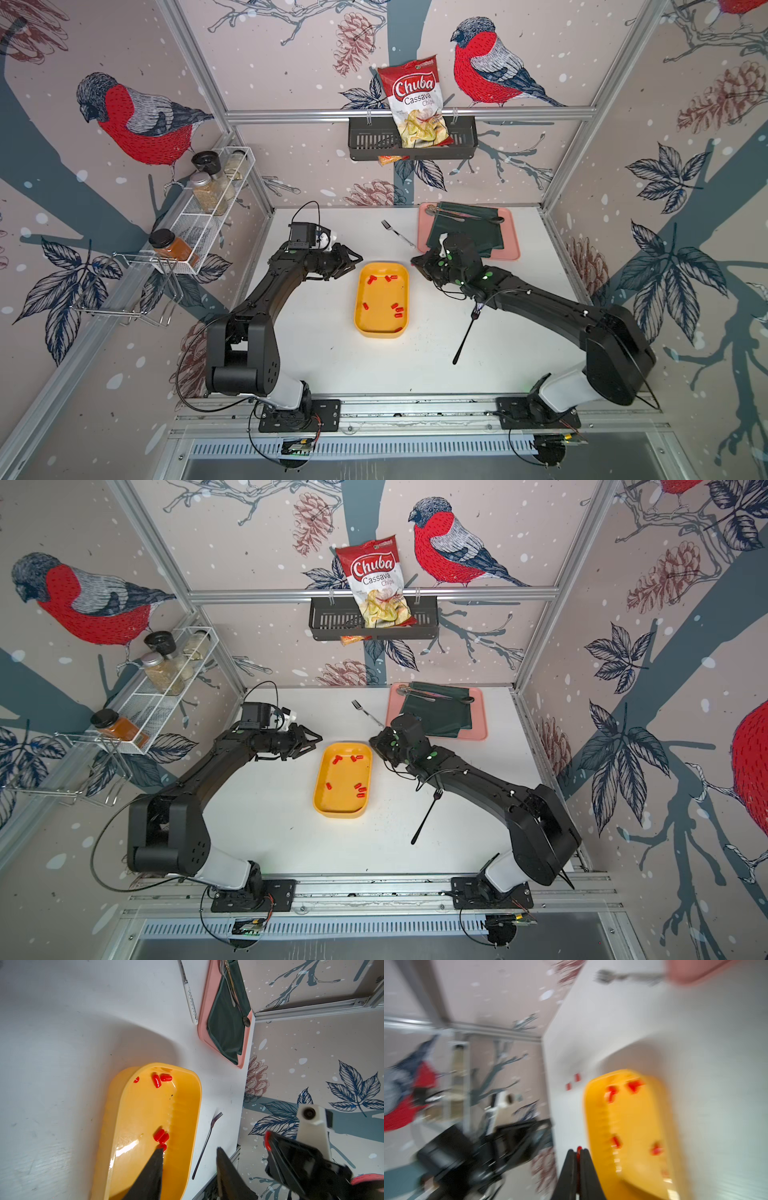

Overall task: Take the screw protection sleeves out of the storage box
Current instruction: Place the screw protection sleeve at the center of the board.

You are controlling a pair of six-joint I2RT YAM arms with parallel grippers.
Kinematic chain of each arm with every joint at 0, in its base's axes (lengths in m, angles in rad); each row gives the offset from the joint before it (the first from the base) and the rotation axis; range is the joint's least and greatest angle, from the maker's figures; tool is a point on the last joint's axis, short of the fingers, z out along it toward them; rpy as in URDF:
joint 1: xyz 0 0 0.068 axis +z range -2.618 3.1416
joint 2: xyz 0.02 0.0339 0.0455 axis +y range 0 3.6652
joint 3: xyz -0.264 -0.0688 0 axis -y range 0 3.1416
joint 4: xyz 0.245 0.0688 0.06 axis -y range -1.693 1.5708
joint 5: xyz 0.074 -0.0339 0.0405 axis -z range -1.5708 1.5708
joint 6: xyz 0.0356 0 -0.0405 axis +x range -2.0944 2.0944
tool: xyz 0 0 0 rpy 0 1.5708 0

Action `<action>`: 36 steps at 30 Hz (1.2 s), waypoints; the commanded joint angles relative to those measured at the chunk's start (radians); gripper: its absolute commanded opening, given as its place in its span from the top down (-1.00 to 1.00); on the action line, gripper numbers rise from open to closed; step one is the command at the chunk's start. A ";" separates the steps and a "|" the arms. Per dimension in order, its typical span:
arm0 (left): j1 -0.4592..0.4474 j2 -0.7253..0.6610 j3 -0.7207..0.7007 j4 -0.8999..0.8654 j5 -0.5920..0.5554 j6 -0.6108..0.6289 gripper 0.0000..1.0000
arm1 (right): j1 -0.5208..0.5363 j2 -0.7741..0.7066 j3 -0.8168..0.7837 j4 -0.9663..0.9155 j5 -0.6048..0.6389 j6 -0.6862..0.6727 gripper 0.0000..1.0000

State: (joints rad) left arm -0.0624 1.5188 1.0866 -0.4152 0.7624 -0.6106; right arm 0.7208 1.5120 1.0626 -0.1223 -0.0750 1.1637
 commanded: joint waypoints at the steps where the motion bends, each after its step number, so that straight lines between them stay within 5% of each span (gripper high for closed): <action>1: -0.011 0.003 -0.005 -0.025 -0.017 0.041 0.13 | -0.040 0.041 0.079 -0.459 0.127 -0.227 0.84; 5: -0.013 0.015 -0.001 -0.028 -0.024 0.050 0.13 | -0.042 0.198 0.172 -0.555 0.161 -0.314 0.85; 22: -0.014 0.026 -0.017 -0.045 -0.052 0.078 0.14 | 0.021 0.484 0.303 -0.396 0.296 -0.435 0.75; 31: -0.015 0.027 -0.022 -0.046 -0.054 0.084 0.14 | 0.018 0.501 0.304 -0.400 0.270 -0.423 0.21; 36: -0.014 0.023 -0.020 -0.051 -0.055 0.088 0.14 | 0.018 0.477 0.306 -0.425 0.277 -0.414 0.14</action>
State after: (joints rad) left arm -0.0757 1.5463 1.0664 -0.4545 0.7067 -0.5430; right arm 0.7380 2.0090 1.3632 -0.5152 0.1932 0.7387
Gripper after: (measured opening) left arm 0.433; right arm 0.428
